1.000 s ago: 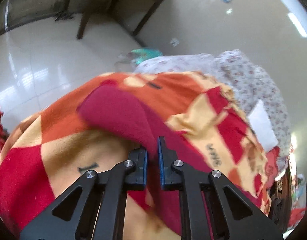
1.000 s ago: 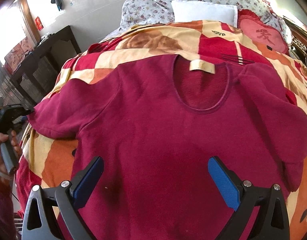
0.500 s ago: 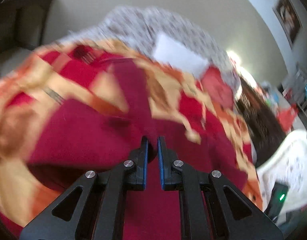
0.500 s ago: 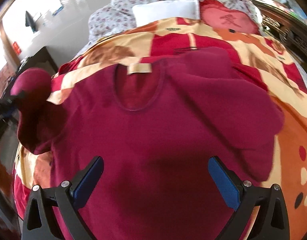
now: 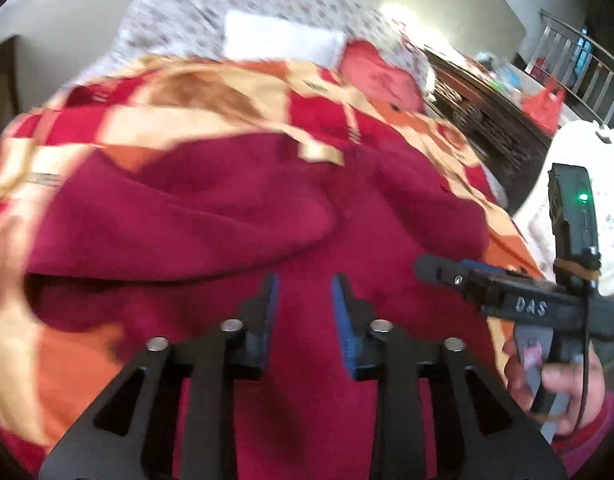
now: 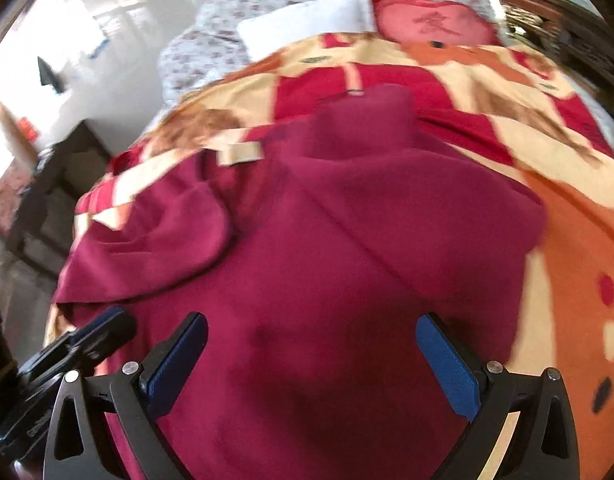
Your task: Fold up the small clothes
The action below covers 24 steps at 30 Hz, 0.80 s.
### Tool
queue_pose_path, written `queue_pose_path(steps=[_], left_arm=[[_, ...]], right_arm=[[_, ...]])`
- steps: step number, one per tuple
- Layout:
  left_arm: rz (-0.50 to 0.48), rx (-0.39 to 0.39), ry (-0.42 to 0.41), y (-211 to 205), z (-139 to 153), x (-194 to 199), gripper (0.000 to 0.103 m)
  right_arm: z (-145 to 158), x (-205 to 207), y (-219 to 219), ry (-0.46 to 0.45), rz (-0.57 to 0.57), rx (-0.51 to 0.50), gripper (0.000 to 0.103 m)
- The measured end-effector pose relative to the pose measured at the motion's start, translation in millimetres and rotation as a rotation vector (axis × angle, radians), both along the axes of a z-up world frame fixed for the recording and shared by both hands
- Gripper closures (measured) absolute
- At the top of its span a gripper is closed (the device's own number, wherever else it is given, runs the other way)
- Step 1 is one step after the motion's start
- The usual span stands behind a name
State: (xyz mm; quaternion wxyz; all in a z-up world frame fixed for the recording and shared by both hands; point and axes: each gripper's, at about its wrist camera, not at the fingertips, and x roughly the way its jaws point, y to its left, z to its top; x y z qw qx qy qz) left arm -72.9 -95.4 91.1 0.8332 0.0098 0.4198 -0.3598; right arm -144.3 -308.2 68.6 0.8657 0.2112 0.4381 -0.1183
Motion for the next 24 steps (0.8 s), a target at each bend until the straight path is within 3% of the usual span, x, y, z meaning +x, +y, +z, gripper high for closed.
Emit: queue_pose_path(steps=[1,5,7,9,11,12,14,15,16,21,24], left_arm=[[0.049,-0.001,-0.014,17,5,5,0.062],[0.193,0.028,-0.059,64,5,23,0.061],[0.249,0.067,-0.039,80,-1,35,0.061],[0.285,0.060,-0.007,98,-7,42,0.061],[0.316,0.065,0.002,111,-11,43,0.061],[0.320,0.069,0.002,113,-13,42,0.061],[0.326,0.069,0.006,116,-13,39,0.061],[0.327,0.065,0.007,117,-13,38,0.061],[0.327,0.063,0.007,117,-12,38,0.061],[0.334,0.032,-0.013,116,-3,38,0.061],[0.348,0.001,-0.029,119,4,36,0.061]], right_arm=[[2,8,5,-0.022,0.026,-0.011,0.000],[1,47,18,-0.063,0.113,-0.065,0.000],[-7,69,21,-0.040,0.133,-0.091,0.006],[-15,85,22,-0.028,0.151,-0.092,0.018],[-27,99,21,0.002,0.146,-0.095,0.021],[-34,104,21,0.015,0.142,-0.087,0.028],[-37,106,23,-0.019,0.147,-0.083,0.056],[-39,105,22,-0.039,0.170,-0.052,0.085],[-42,105,21,-0.029,0.182,-0.007,0.090],[-27,75,7,-0.101,0.178,0.060,0.097],[-17,51,-10,-0.120,0.156,0.033,0.097]])
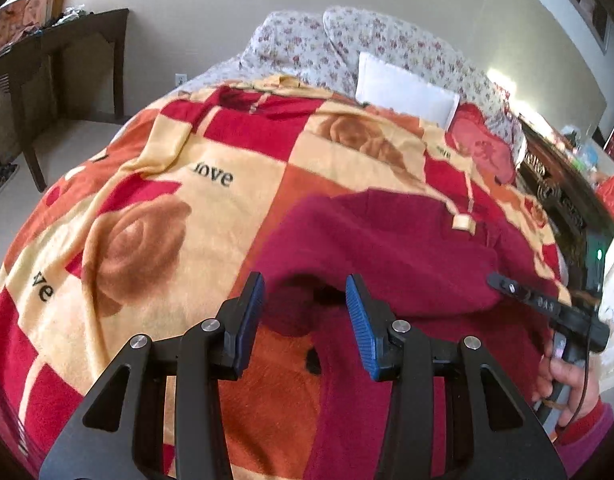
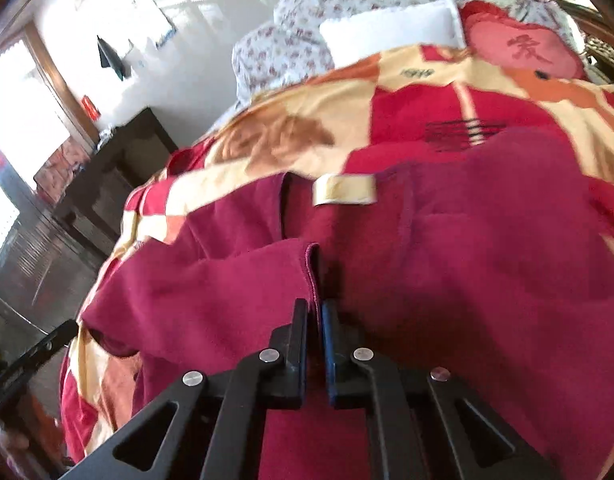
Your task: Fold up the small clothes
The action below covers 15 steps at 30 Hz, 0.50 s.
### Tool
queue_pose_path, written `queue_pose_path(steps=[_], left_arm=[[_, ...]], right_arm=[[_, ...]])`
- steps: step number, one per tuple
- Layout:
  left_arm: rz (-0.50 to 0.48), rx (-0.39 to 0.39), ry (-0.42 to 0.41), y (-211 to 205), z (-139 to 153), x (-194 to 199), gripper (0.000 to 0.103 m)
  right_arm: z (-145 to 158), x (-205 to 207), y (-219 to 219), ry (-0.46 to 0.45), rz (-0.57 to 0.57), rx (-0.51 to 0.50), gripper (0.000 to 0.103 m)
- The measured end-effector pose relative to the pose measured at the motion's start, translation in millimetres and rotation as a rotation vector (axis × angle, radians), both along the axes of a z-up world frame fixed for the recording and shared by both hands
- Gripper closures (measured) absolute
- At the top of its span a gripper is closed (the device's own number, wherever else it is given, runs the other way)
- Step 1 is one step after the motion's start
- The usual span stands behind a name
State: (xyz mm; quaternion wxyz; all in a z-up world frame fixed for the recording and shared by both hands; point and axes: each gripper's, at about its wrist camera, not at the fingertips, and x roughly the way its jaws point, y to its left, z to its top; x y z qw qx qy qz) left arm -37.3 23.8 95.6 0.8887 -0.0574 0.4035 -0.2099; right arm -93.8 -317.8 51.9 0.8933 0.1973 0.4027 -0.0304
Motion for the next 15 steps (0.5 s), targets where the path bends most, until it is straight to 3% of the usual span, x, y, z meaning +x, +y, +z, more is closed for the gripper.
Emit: queue_pose_path(steps=[5,10,15], left_arm=[[0.001,-0.013,0.018,-3,4,-1,0.061],[-0.040,0.037,0.002,-21,0,-6,0.061],[-0.071,0.048,0.029,-44,-11,-4,0.061]], right_arm=[[-5,-29,-49,0.036,-0.117,-0.021,0.097],[11,-62,-90,0.018,-0.240,-0.050,0.098],[4,-61,-94,0.081,-0.260,-0.025,0.097]])
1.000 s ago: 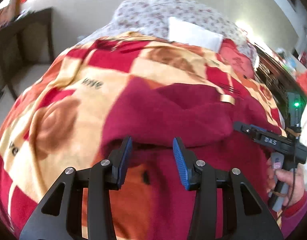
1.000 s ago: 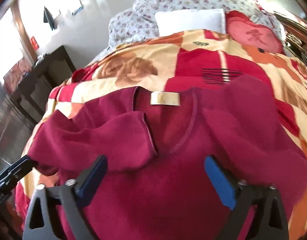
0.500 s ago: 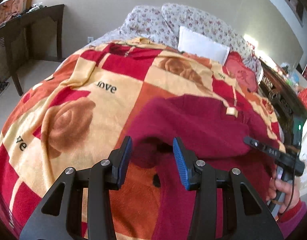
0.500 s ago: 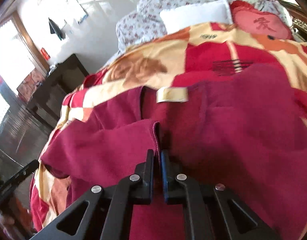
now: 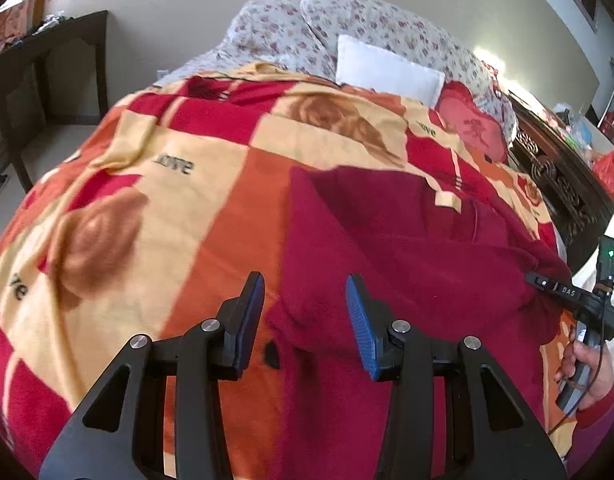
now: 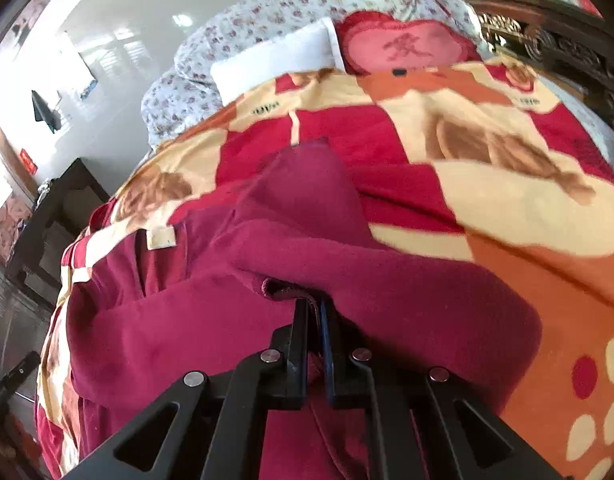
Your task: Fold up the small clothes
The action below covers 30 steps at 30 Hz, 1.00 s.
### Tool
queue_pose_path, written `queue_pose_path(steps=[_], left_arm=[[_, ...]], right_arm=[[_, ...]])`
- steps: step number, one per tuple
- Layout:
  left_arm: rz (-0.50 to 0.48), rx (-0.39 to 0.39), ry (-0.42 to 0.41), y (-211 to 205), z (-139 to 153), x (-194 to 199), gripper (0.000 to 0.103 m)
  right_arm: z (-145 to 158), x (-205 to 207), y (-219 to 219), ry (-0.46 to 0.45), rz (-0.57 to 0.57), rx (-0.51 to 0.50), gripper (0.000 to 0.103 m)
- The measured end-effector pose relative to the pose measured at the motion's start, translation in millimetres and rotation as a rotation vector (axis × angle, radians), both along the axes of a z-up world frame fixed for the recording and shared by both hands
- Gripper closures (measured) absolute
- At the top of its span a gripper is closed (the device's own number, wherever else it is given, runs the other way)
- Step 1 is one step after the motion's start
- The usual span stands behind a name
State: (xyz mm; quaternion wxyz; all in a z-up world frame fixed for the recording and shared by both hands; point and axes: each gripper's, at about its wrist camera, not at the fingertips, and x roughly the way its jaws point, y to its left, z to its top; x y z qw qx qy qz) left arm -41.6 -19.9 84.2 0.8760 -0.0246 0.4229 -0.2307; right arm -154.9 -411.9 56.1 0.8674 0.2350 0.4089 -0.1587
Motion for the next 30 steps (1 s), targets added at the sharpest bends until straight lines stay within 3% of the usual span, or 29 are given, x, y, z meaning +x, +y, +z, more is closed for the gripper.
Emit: queue_pose_path(steps=[7,11,14,16,21,26,30], left_arm=[[-0.020,0.083,0.002,-29,-18,13,0.061],[0.061,0.184,0.069,-27,-44,32,0.061],[0.105,0.138,0.129,-12,-59,42,0.056],[0.127,0.104,0.152,-5,-63,48,0.053],[0.139,0.094,0.161,-4,-62,49,0.053],[0.130,0.118,0.132,-7,-63,46,0.053],[0.132,0.089,0.153,-3,-64,49,0.053]], right_arm=[[15,-17,12,0.023,-0.004,0.017,0.092],[25,-8,46,0.000,0.117,0.013,0.091],[29,15,75,-0.028,0.233,0.022,0.084],[28,35,95,-0.026,0.302,0.014,0.066],[27,89,149,-0.078,0.494,-0.071,0.066],[-2,154,197,0.034,0.718,-0.184,0.066],[-25,175,218,0.106,0.850,-0.265,0.066]])
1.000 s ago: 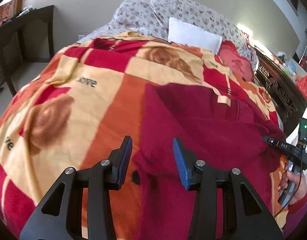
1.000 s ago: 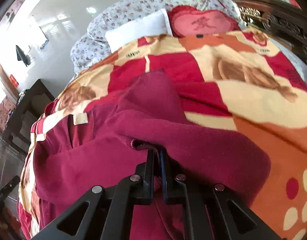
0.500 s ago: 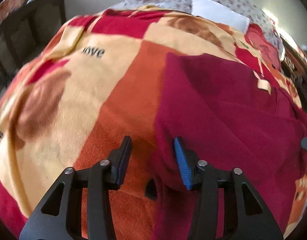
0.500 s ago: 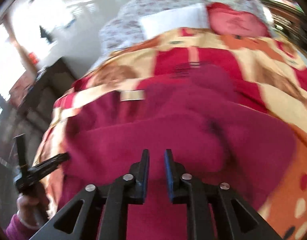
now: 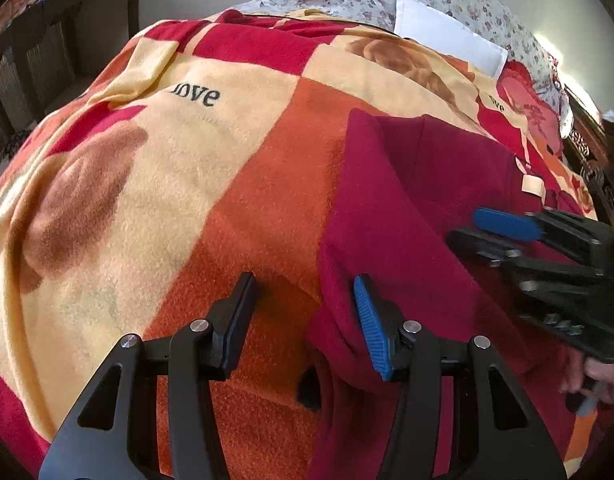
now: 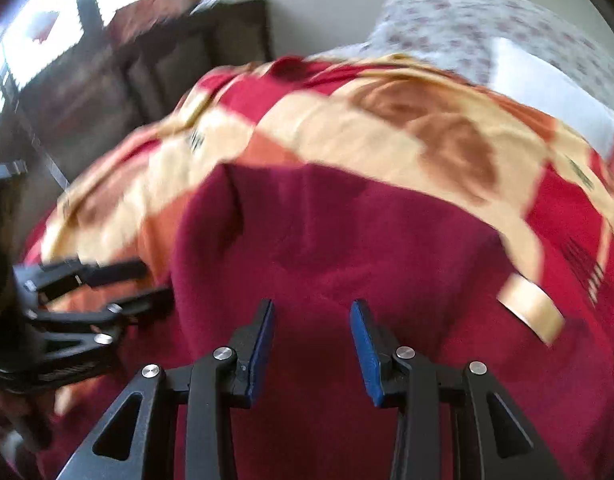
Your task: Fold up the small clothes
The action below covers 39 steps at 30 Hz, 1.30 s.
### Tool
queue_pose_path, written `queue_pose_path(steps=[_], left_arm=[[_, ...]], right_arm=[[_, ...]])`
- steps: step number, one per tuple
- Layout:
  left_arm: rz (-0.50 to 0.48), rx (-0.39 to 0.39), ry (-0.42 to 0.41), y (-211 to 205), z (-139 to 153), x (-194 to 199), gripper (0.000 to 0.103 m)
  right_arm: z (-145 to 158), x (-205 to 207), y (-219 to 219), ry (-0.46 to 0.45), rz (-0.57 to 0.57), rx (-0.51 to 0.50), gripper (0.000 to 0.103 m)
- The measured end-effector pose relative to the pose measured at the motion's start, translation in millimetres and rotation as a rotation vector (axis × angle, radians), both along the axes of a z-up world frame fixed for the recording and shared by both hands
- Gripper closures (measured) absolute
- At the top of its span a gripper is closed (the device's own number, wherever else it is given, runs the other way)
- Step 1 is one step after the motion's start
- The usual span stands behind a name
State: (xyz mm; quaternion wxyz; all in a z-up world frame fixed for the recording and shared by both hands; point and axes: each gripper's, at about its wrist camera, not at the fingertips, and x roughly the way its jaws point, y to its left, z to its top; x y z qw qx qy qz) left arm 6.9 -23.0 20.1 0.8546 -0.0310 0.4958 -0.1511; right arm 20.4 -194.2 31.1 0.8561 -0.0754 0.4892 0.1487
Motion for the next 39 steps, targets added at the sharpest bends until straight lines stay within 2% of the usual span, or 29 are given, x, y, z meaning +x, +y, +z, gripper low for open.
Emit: queue_pose_path(steps=[2,5,7,9,13,17,19,23,27,31,33,36,39], left_arm=[[-0.002,0.002,-0.001,-1,0,0,0.052],[-0.003,0.009,-0.006,-3,0,0,0.052],[-0.003,0.010,-0.004,-3,1,0,0.052],[-0.001,0.010,-0.012,-3,3,-1,0.052],[0.018,0.003,-0.072,-3,9,-1,0.052],[0.015,0.022,-0.036,-11,3,3,0.052],[0.016,0.005,-0.058,-11,10,1,0.052],[-0.007,-0.023,-0.110,-13,32,-8,0.052],[-0.072,-0.038,-0.102,-27,36,-14,0.052],[-0.107,0.025,-0.057,-43,17,-17,0.052],[-0.111,0.082,-0.058,-50,6,-20,0.052],[-0.127,0.127,-0.082,-53,8,-24,0.052],[-0.115,0.089,-0.066,-46,17,-23,0.052]], right_arm=[[-5,4,3,-0.002,0.033,-0.015,0.066],[-11,5,1,0.005,0.065,0.017,0.067],[-10,6,0,0.005,0.067,0.025,0.098],[-3,0,-2,-0.021,0.045,0.030,0.099],[11,-6,-13,-0.100,-0.053,0.004,0.100],[-8,3,-25,-0.040,-0.159,0.067,0.099],[-3,-2,-23,-0.036,-0.168,0.070,0.098],[23,-35,-35,-0.065,-0.220,0.146,0.097],[25,-79,-58,-0.062,-0.306,0.149,0.085],[-1,-102,-88,-0.005,-0.417,0.134,0.084],[-7,-108,-98,-0.010,-0.436,0.209,0.084],[8,-110,-103,0.007,-0.443,0.215,0.084],[46,-126,-118,-0.123,-0.477,0.184,0.082]])
